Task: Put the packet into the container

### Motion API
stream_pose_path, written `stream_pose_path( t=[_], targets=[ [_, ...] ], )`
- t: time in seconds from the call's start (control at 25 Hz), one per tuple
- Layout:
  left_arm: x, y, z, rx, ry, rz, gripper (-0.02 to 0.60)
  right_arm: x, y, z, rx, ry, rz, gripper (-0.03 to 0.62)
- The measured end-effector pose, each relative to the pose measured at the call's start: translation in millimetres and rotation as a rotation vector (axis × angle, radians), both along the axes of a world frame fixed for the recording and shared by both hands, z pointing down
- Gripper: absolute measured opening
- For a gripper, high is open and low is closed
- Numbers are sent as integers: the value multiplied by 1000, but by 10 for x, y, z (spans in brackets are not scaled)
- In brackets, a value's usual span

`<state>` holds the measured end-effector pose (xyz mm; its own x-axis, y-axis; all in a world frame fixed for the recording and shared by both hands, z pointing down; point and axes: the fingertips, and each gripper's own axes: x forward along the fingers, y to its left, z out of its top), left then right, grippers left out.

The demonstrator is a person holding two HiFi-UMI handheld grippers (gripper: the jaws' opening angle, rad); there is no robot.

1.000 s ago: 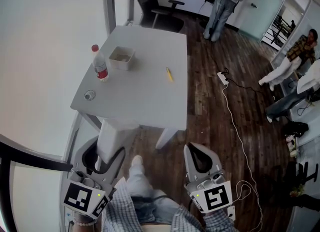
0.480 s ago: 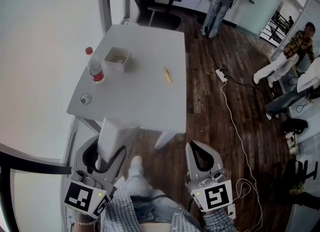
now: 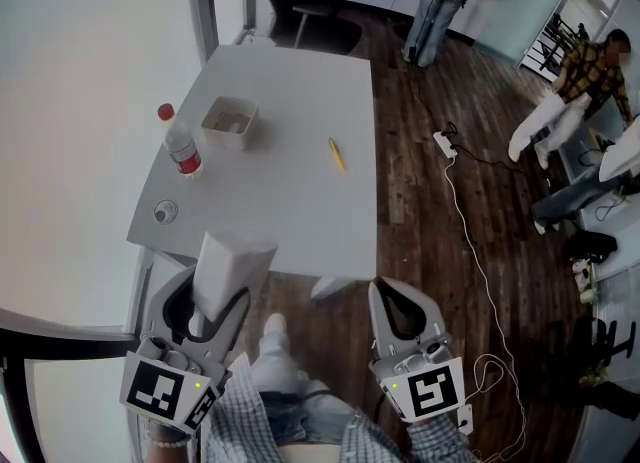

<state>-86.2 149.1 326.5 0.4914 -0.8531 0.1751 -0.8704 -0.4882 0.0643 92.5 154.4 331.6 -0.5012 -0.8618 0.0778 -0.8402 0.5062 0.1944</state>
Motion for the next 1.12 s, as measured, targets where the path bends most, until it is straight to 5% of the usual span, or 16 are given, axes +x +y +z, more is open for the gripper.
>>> stream_pose_path(
  t=[1.12],
  targets=[
    [-201, -1328, -21, -25, 15, 125, 259, -274, -1088, 22, -46, 28, 100, -2]
  ],
)
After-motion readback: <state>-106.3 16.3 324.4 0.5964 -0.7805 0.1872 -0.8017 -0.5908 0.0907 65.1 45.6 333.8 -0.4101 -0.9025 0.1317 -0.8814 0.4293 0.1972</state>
